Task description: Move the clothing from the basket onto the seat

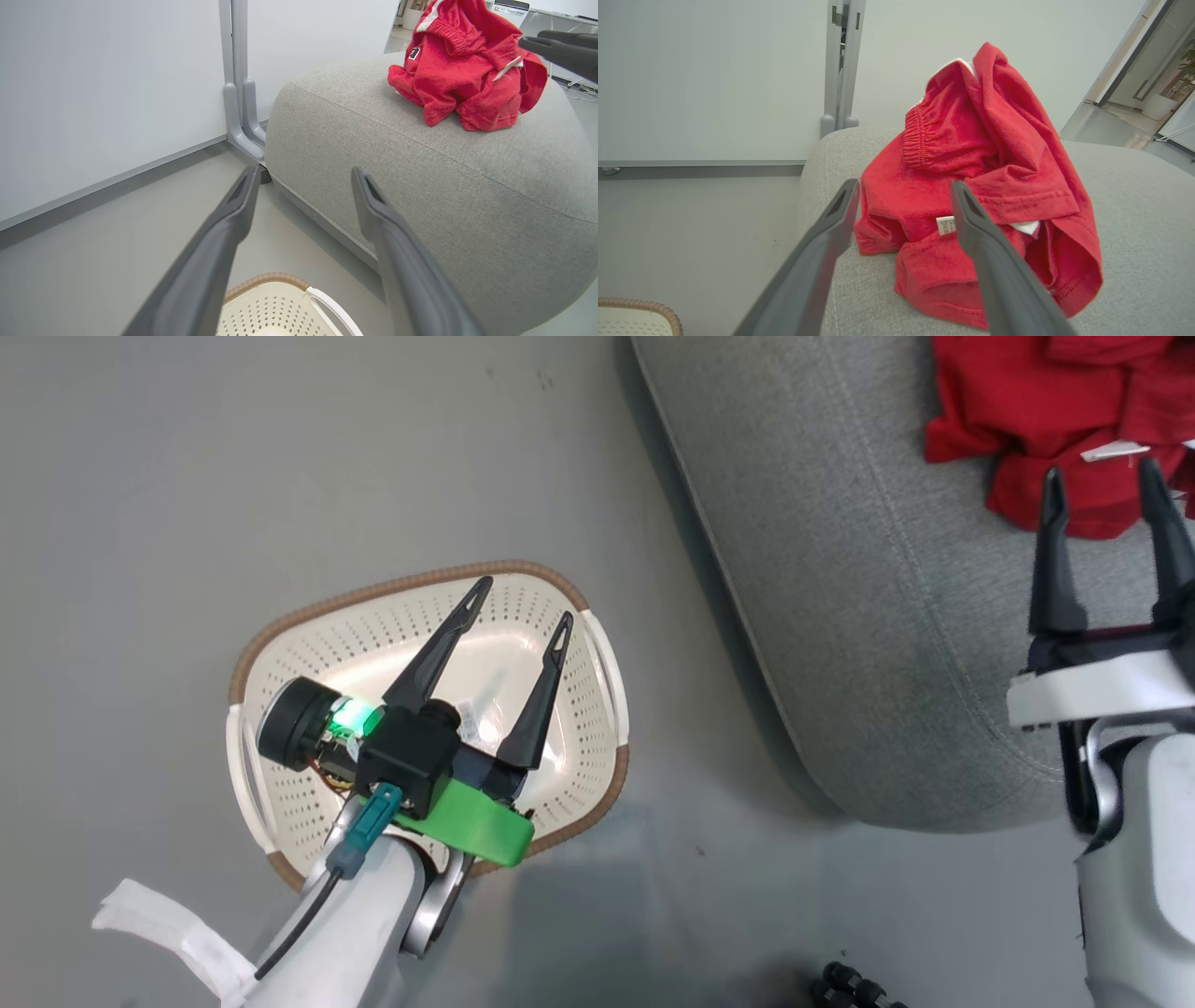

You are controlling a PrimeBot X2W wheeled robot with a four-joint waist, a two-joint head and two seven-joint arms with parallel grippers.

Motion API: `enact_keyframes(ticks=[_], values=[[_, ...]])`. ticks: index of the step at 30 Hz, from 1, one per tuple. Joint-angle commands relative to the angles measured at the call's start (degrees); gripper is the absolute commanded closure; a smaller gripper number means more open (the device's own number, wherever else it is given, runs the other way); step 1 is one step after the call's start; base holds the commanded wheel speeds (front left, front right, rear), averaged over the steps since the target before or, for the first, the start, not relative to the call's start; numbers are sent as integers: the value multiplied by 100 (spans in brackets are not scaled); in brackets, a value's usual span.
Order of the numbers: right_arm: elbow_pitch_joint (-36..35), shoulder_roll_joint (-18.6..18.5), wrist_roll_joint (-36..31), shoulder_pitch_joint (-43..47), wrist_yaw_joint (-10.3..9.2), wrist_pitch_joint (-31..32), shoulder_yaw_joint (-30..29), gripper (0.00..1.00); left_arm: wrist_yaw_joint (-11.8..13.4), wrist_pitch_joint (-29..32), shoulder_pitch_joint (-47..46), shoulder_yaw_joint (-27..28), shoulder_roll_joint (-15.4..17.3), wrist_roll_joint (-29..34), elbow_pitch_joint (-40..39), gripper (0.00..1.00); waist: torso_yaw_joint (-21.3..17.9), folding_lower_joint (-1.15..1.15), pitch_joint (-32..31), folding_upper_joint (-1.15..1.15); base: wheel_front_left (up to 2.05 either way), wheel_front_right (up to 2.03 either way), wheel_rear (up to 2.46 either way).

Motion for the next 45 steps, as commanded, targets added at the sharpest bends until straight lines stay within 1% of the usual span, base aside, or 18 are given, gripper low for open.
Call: enact_keyframes(ticks=[1, 4, 6, 9, 12, 17, 19, 24, 28, 33, 39, 45], values=[[-87, 12, 6, 221, -7, 0, 130, 0, 47, -23, 150, 102, -74, -46, -77, 0, -151, -1, -870, 13, 0, 0, 0], [-92, 26, 71, 511, -7, 0, 514, 0, 99, -21, 436, 409, -182, -102, -262, 0, -33, -1, -1171, 13, 0, 0, 0], [-42, -18, 107, 640, -8, 0, 685, 0, 34, -17, 632, 604, -275, -159, -388, 0, 101, -1, -1347, 13, 0, 0, 0], [-64, 9, 210, 810, -7, 0, 739, 0, -83, -17, 906, 873, -382, -161, -482, 0, 386, -1, -1588, 13, 0, 0, 0], [-138, 48, 300, 1018, -7, 0, 912, 0, -146, -17, 1221, 1232, -486, -70, -607, 0, 701, -1, -1782, 13, 0, 0, 0], [-66, -69, 351, 1323, -7, 0, 1271, 0, -215, -18, 1650, 1838, -679, 117, -755, 0, 1198, -1, -2089, 13, 0, 0, 0], [-54, -100, 317, 1408, -7, 0, 1378, 0, -253, -18, 1833, 2069, -741, 186, -780, 0, 1344, -1, -2229, 13, 0, 0, 0], [-218, -52, 347, 1626, -7, 0, 1372, 0, -358, -18, 2271, 2563, -868, 303, -890, 0, 1585, -1, -2531, 13, 0, 0, 0], [-432, 36, 451, 1864, -7, 0, 1324, 0, -463, -18, 2658, 2844, -923, 388, -969, 0, 1656, -1, -2717, 13, 0, 0, 0], [-714, 128, 473, 2364, -7, 0, 1371, 0, -499, -18, 3139, 3035, -964, 462, -1042, 0, 1684, -1, -3000, 13, 0, 0, 0], [-725, 174, 405, 2896, -7, 0, 1438, 0, -413, -18, 3554, 3049, -968, 487, -1197, 0, 1618, -1, -3266, 13, 0, 0, 0], [-618, 180, 363, 3099, -7, 0, 1567, 0, -345, -18, 3783, 3021, -968, 564, -1174, 0, 1533, -1, -3431, 13, 0, 0, 0]])
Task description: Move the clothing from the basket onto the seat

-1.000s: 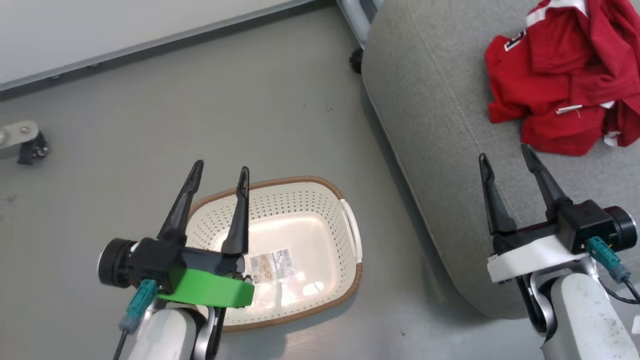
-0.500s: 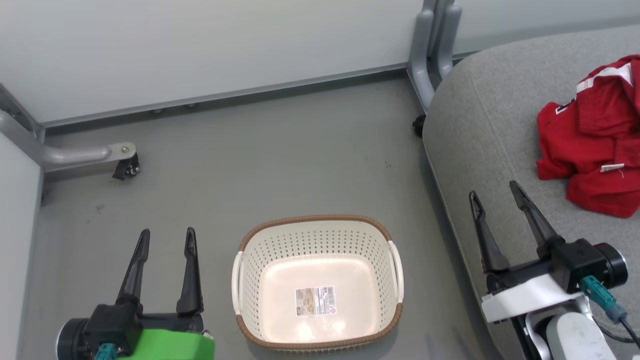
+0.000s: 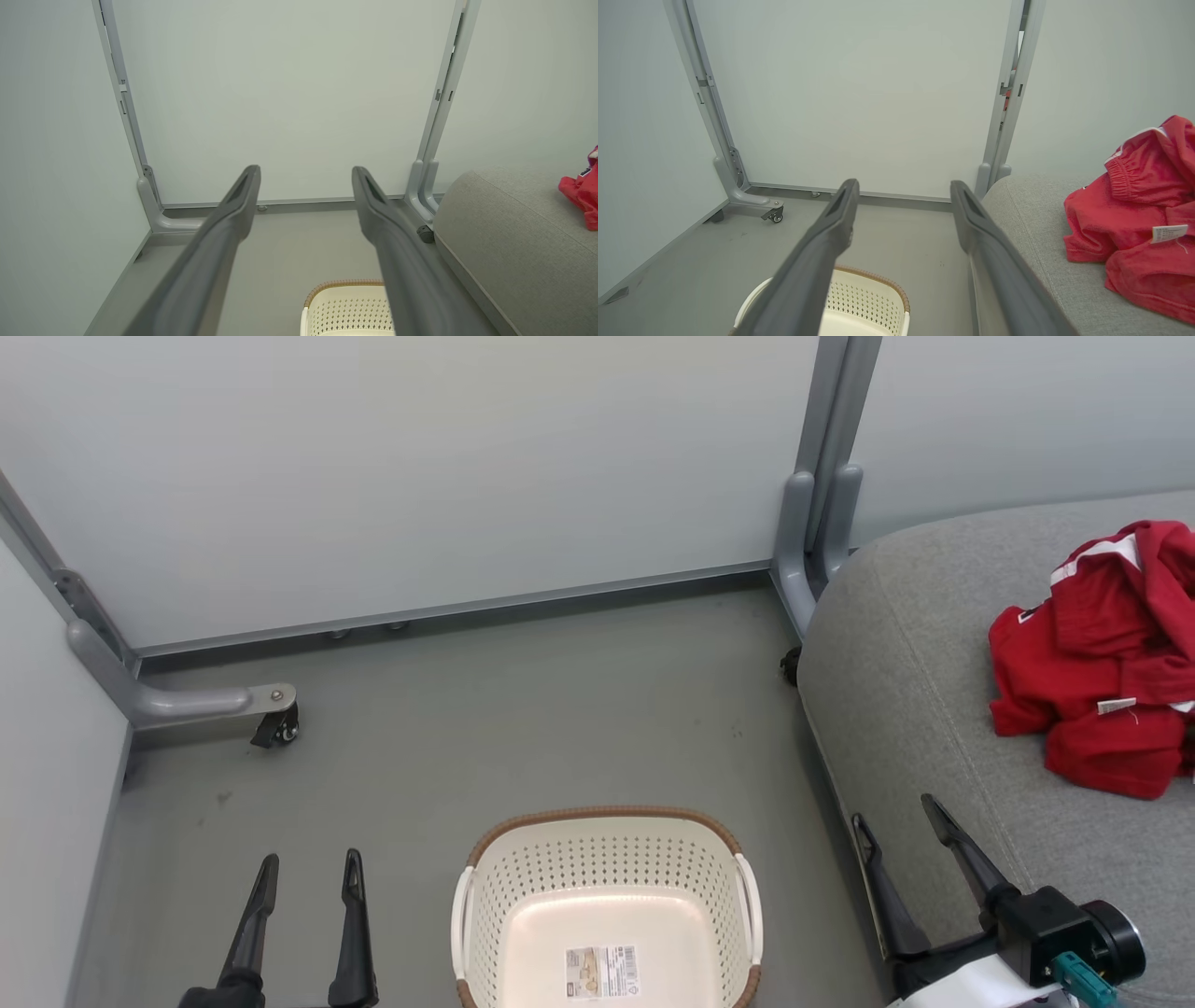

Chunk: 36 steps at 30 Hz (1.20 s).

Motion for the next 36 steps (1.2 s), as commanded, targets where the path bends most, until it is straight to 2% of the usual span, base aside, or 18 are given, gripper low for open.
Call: enact_keyframes(ticks=[1, 12, 20, 21, 27, 36], values=[[26, -4, -4, 78, -6, 0, 17, 0, 30, -3, 87, 8, -2, 60, 9, 0, -50, 0, -75, 12, 0, 0, 0], [81, 37, 8, 91, -6, 0, 60, 0, -101, -3, 55, 5, -2, 114, 168, 0, -47, 0, -102, 12, 0, 0, 0], [93, 51, -8, 110, -6, 0, 10, 0, -11, -3, 61, -43, -1, 140, 210, 0, -32, 0, -134, 12, 0, 0, 0], [83, 56, 4, 52, 0, 0, 21, 100, -29, 0, 43, -44, -2, 115, 203, 100, -32, 0, -133, 0, 0, 0, 0], [391, 93, 27, 100, 0, 4, 49, 100, -31, 4, 49, -56, -9, 93, 523, 100, -32, 0, -134, 0, 0, 0, 0], [488, 24, 1181, -56, 0, 199, -13, 100, -82, 200, -177, -7, 56, -1017, 636, 100, -41, 0, -105, 1, 0, 0, 0]])
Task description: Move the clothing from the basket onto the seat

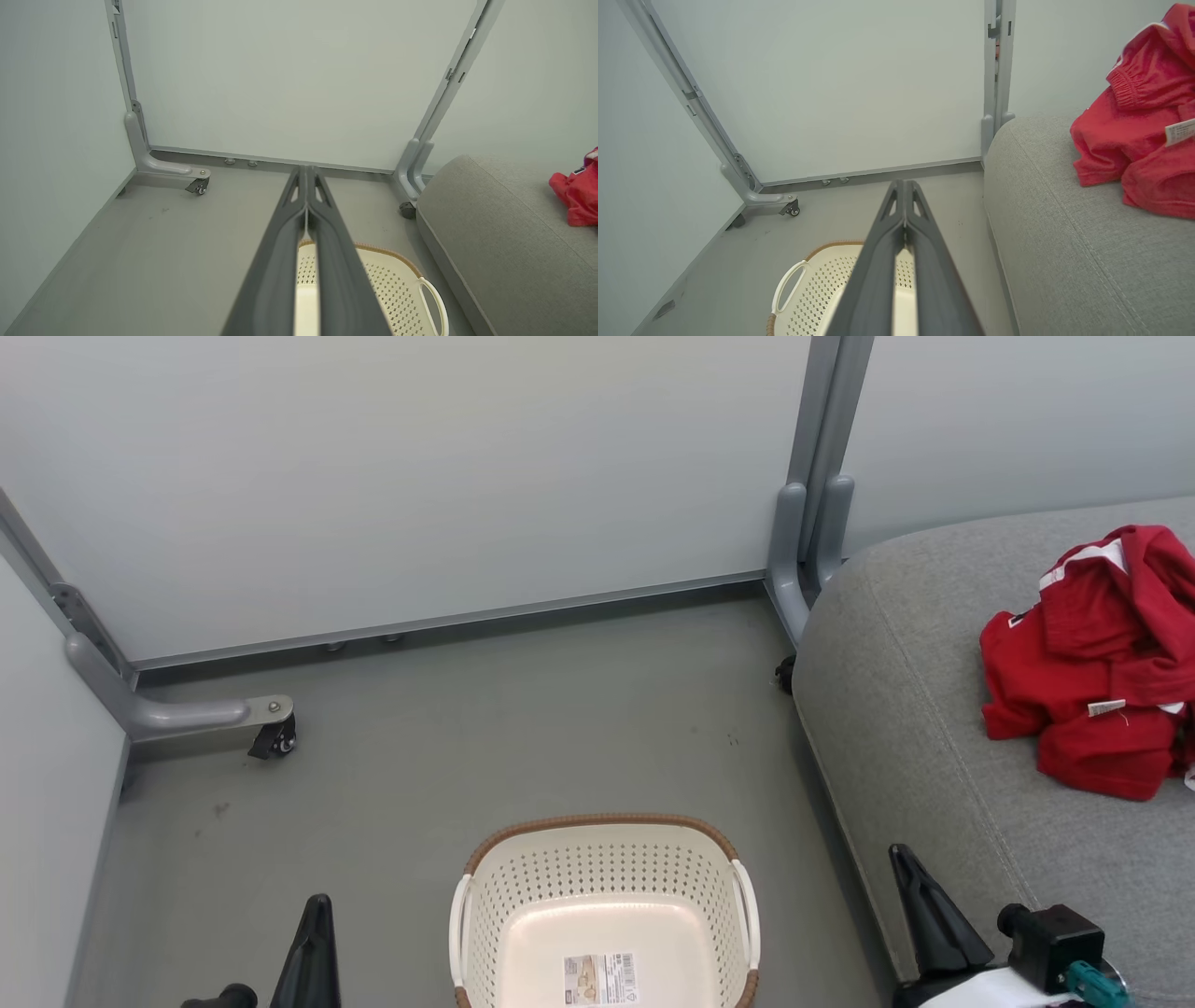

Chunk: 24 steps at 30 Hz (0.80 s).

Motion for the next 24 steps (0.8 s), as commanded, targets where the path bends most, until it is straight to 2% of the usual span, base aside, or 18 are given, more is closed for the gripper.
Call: enact_keyframes(ticks=[1, 24], values=[[-53, -53, 308, -180, 0, 44, -36, 100, -49, 40, -217, 32, 56, -287, -50, 100, -1, 0, 5, 1, 0, 0, 0], [188, -151, 2657, -531, -2, 498, -223, 100, -191, 492, -741, 179, 157, -2559, 280, 100, -22, 0, 75, 3, 0, 0, 0]])
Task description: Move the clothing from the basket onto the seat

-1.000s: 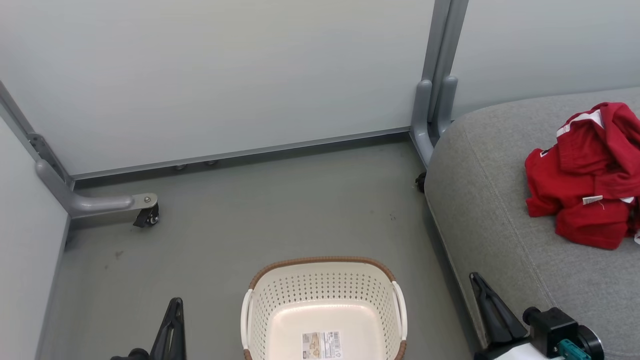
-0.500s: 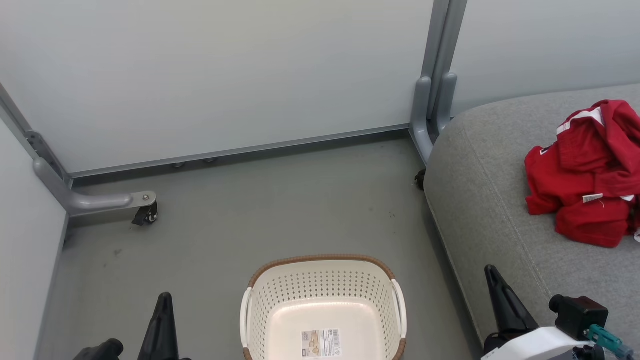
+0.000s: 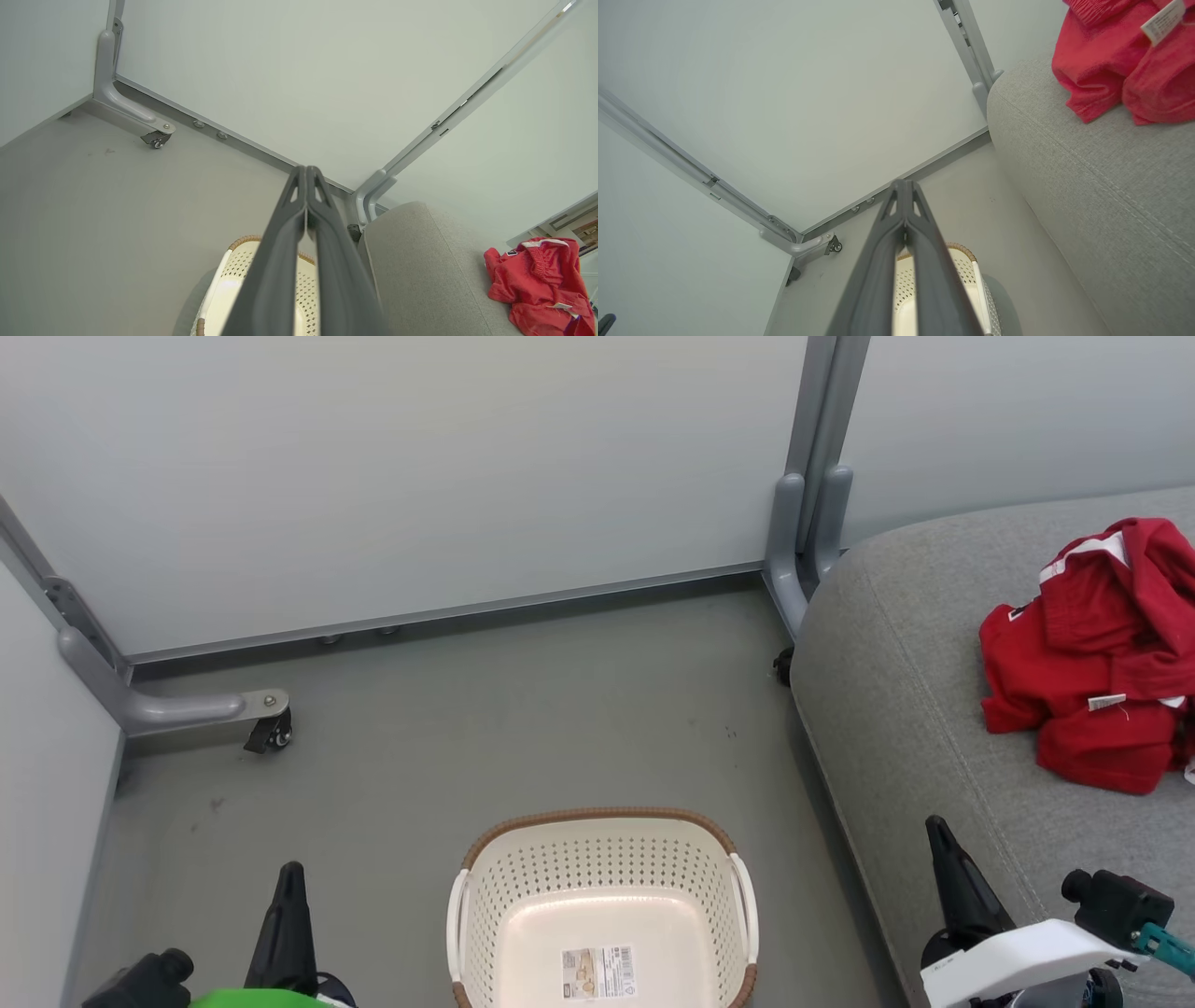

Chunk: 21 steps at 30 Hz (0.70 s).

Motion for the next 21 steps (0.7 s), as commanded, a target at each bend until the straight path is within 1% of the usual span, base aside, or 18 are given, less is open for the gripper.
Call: enact_keyframes(ticks=[1, 21], values=[[-36, -38, 244, -177, -2, 37, -39, 100, -44, 44, -205, 39, 51, -238, -45, 100, -2, 0, 5, 3, 0, 0, 0], [131, -71, 1804, -407, -2, 391, -215, 100, -135, 391, -542, 191, 85, -1748, 145, 100, -20, 0, 67, 5, 0, 0, 0]])
